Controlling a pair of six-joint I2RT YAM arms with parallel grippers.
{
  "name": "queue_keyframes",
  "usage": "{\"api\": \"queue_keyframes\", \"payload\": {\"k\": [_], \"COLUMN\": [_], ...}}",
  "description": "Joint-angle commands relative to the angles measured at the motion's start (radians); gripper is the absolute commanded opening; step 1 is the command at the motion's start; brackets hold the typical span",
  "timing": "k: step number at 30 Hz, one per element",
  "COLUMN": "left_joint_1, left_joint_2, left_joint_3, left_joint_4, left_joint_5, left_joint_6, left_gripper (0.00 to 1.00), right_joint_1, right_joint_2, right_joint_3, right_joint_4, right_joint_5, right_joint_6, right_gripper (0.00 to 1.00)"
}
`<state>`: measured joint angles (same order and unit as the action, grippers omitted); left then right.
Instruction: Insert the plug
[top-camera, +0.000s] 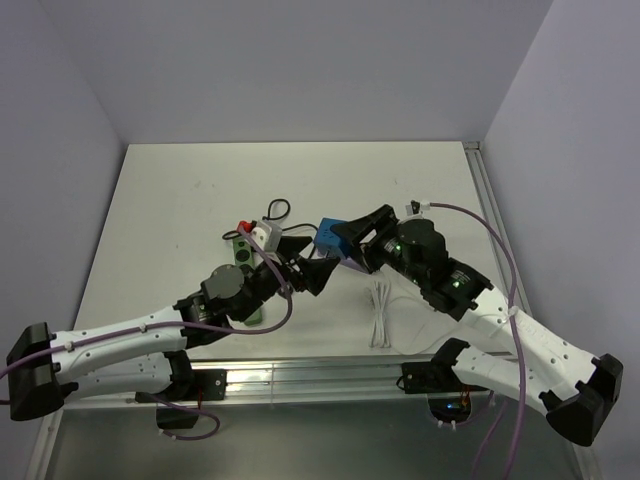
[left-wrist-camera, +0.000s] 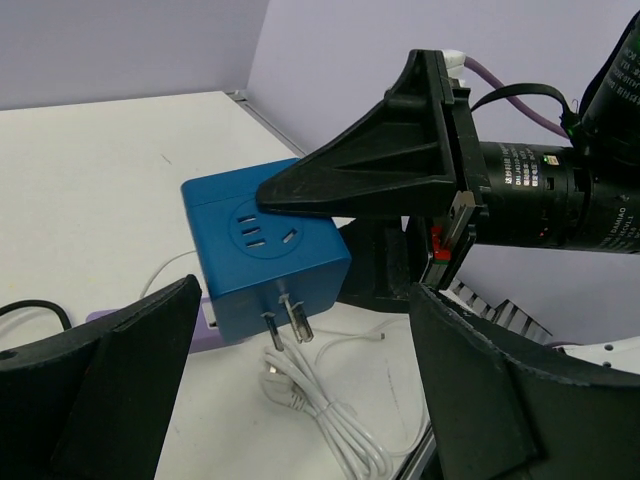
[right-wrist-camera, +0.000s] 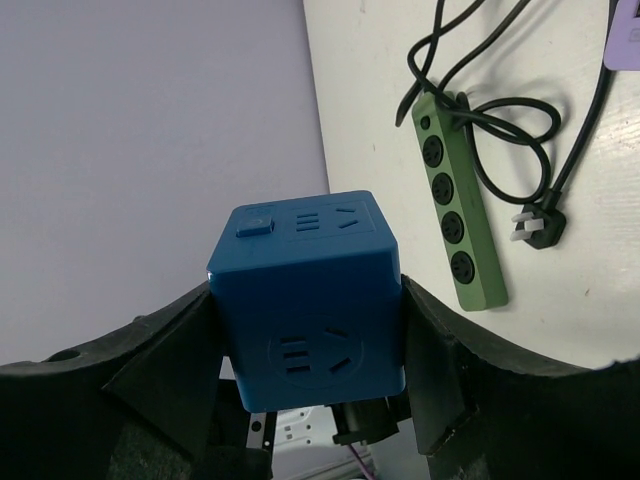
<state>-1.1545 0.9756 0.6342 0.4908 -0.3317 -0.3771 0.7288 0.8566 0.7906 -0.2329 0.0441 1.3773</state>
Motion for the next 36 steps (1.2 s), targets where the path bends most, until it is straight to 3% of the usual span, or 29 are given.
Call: {"api": "queue_keyframes", "payload": {"k": [1, 8, 17, 20, 21, 23, 24, 25, 26, 27, 28, 32, 36], "left_joint_1": [-0.013, -0.022, -0.022, -0.022, -0.022, -0.022, -0.022, -0.022, -0.022, -0.021, -0.020, -0.019, -0.016], "left_joint_2": [0.015, 0.057, 0.090, 0.090, 0.090, 0.083, 0.080, 0.078, 0.072, 0.069, 0.058, -0.001, -0.093], "left_joint_3": [0.050, 0.088, 0.114, 0.116, 0.116, 0.114, 0.114, 0.117, 0.122, 0.125, 0.122, 0.073, 0.013], "left_joint_4": [0.037, -0.024, -0.069, -0.081, -0.084, -0.095, -0.101, -0.109, -0.119, -0.144, -0.150, -0.149, -0.149], "left_joint_5": [0.005, -0.087, -0.110, -0.113, -0.113, -0.116, -0.116, -0.113, -0.115, -0.115, -0.110, -0.116, -0.112], "left_joint_6": [0.033, 0.023, -0.014, -0.022, -0.025, -0.032, -0.036, -0.036, -0.040, -0.045, -0.049, -0.071, -0.086], "left_gripper": [0.91, 0.91, 0.82, 0.68, 0.53, 0.37, 0.20, 0.12, 0.02, 0.00, 0.00, 0.00, 0.00], "right_joint_1": [0.030, 0.084, 0.124, 0.130, 0.132, 0.135, 0.135, 0.136, 0.136, 0.136, 0.136, 0.136, 0.138], "right_joint_2": [0.018, 0.030, 0.036, 0.025, 0.022, 0.016, 0.015, 0.013, 0.007, 0.004, 0.001, 0.005, 0.009], "right_joint_3": [0.076, 0.091, 0.088, 0.079, 0.079, 0.081, 0.079, 0.076, 0.072, 0.064, 0.061, 0.056, 0.065], "right_joint_4": [0.021, 0.018, 0.029, 0.038, 0.040, 0.038, 0.040, 0.044, 0.050, 0.070, 0.078, 0.124, 0.150], "right_joint_5": [0.065, 0.112, 0.142, 0.151, 0.151, 0.151, 0.151, 0.149, 0.148, 0.139, 0.132, 0.077, 0.031], "right_joint_6": [0.031, 0.043, 0.060, 0.063, 0.059, 0.052, 0.048, 0.045, 0.039, 0.022, 0.019, -0.033, -0.093], "right_gripper": [0.00, 0.00, 0.00, 0.00, 0.00, 0.00, 0.00, 0.01, 0.09, 0.13, 0.16, 0.56, 0.81]}}
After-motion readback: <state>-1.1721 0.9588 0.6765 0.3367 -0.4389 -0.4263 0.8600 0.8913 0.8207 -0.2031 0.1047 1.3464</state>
